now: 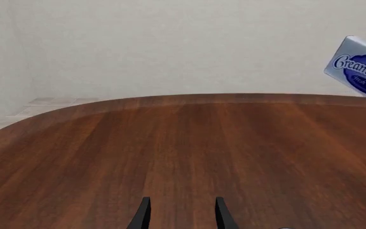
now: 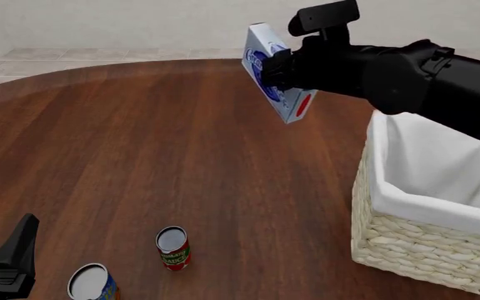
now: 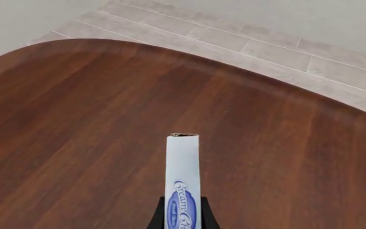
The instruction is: Pick up the cream cheese box, and put it in the basket.
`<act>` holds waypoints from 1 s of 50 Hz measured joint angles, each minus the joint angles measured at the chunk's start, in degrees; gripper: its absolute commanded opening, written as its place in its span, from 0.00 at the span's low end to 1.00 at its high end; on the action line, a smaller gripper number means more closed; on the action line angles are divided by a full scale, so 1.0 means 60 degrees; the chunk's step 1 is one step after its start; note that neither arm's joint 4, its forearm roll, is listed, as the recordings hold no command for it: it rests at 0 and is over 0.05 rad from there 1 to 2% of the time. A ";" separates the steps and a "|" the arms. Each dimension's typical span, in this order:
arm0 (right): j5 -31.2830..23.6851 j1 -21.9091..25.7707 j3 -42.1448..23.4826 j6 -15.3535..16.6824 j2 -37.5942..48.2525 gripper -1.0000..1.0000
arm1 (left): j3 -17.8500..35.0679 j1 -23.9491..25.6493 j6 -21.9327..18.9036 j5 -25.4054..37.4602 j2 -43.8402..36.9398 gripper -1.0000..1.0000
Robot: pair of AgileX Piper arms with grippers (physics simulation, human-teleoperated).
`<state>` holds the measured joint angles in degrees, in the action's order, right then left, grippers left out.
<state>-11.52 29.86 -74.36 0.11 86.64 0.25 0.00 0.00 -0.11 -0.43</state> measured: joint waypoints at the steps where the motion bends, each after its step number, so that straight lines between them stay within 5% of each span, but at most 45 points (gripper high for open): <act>1: 0.0006 -0.0013 0.0019 -0.0004 -0.0017 0.00 | 0.0000 0.0000 0.0000 0.0000 0.0000 1.00; 50: -0.0246 -0.0518 0.0636 0.0015 -0.1201 0.00 | 0.0000 0.0000 0.0000 0.0000 0.0000 1.00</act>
<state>-13.00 26.76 -70.55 0.20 79.43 0.25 0.00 0.00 -0.11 -0.43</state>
